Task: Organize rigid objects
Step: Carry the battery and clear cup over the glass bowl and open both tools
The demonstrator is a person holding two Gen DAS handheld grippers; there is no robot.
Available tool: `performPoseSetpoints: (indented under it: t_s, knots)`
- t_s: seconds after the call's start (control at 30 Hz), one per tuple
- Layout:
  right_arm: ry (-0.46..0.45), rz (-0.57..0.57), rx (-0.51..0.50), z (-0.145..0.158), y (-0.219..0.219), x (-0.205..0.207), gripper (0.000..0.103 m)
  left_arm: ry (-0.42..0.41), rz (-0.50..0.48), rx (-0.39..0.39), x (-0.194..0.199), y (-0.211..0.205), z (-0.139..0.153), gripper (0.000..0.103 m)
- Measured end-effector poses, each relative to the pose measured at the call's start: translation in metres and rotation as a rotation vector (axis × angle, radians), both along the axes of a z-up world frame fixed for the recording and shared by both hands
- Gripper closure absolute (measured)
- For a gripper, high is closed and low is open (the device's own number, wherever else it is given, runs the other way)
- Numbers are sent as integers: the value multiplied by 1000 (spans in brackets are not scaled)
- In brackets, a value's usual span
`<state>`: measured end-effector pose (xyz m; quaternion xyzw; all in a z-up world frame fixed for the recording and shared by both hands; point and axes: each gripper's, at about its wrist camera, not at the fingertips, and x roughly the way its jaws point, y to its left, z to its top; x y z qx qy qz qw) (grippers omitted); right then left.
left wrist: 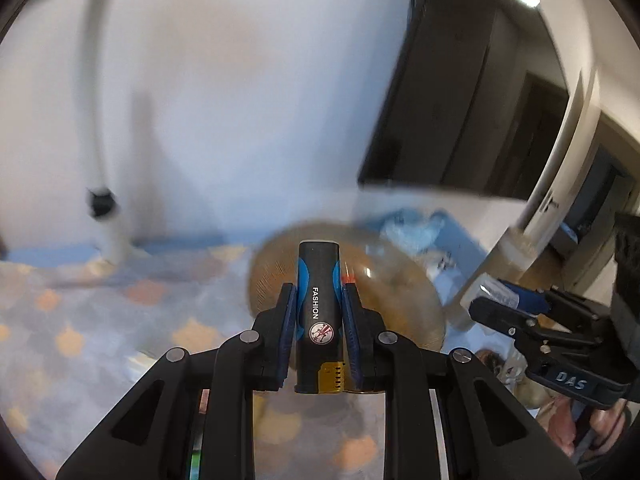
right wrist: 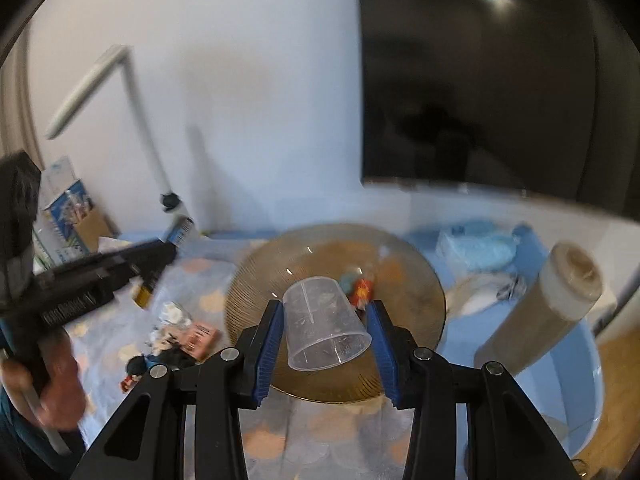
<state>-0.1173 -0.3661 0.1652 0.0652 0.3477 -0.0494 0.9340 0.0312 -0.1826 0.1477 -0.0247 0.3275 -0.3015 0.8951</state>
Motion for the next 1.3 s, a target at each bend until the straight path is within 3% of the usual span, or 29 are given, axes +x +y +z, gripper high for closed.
performPoseSetpoints:
  t_s: [0.17,0.43,0.47,0.53,0.7,0.8,0.87,0.93,1.03,1.17,1.3]
  knots:
    - [115,-13,61,-47,-21,21,61,137,-26,50,16,-45,-58,83]
    - [195,-44,99,-77,-39,37,59,170,-48,74,21,-59,-77,82]
    - [199,-57,101,-78,-42,37,50,162,-64,64,19,-58,-74,66]
    - [185,-91,106,-73,-45,32,42,161,-57,51,20,-49,-64,45]
    - [97,-104,108,-33,-42,7,42,53,-4,-82,2,14,3,42]
    - [29,-72,97,-5,-26,-8,39,-14,61,-136,-16,66,27,31]
    - [-3,-40,91,5,-9,-18,24,-49,123,-129,-31,102,32,30]
    - [-34,-4,97,7,13,-27,18,-56,182,-112,-42,131,27,30]
    - [-31,47,124,-5,43,-33,18,-2,261,-101,-55,175,-1,30]
    - [37,107,161,-48,83,-32,18,84,372,-57,-62,218,-57,30]
    - [95,146,130,-94,117,-29,18,170,429,-30,-61,241,-108,30]
